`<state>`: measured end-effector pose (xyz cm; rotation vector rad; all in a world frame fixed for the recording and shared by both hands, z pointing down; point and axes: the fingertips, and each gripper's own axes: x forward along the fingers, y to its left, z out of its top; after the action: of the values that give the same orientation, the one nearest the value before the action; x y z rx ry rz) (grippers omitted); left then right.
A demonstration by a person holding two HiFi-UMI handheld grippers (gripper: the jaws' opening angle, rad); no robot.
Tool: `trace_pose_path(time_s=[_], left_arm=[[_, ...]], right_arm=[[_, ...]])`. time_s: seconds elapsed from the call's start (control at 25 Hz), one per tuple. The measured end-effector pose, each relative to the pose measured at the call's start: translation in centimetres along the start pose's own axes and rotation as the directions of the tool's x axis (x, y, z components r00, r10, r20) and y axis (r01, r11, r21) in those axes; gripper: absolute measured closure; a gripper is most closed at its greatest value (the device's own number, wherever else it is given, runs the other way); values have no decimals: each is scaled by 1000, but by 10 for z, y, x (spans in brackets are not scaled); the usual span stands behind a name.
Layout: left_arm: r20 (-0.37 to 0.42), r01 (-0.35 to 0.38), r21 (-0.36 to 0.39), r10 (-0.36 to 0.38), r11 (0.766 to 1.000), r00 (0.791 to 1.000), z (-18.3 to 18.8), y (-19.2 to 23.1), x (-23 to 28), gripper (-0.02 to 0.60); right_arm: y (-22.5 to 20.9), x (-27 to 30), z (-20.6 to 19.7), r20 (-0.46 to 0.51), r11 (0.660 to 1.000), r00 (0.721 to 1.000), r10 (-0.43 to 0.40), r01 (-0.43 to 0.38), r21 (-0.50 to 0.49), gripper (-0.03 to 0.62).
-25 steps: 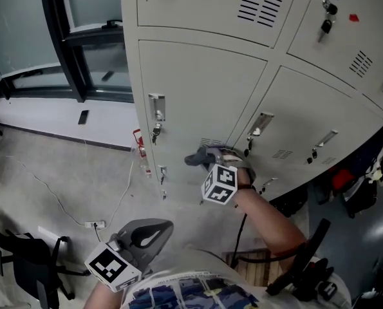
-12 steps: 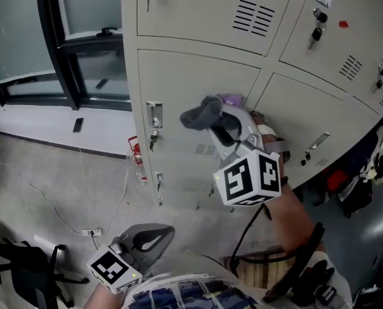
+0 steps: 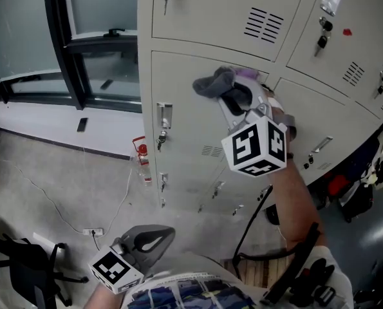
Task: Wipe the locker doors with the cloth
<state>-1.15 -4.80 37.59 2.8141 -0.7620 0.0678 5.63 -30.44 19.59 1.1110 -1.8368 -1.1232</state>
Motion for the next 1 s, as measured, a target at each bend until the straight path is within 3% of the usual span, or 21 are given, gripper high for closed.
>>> trace_pose_path(time_s=[0.6, 1.0], left_arm=[[-21, -3, -6, 3, 1000, 1000, -2, 4, -2, 580], [-27, -12, -1, 12, 1000, 1000, -5, 7, 0, 580]], right_arm=[[141, 22, -60, -86, 973, 970, 227, -223, 56, 480], [232, 34, -99, -137, 929, 920, 368, -357, 96, 480]])
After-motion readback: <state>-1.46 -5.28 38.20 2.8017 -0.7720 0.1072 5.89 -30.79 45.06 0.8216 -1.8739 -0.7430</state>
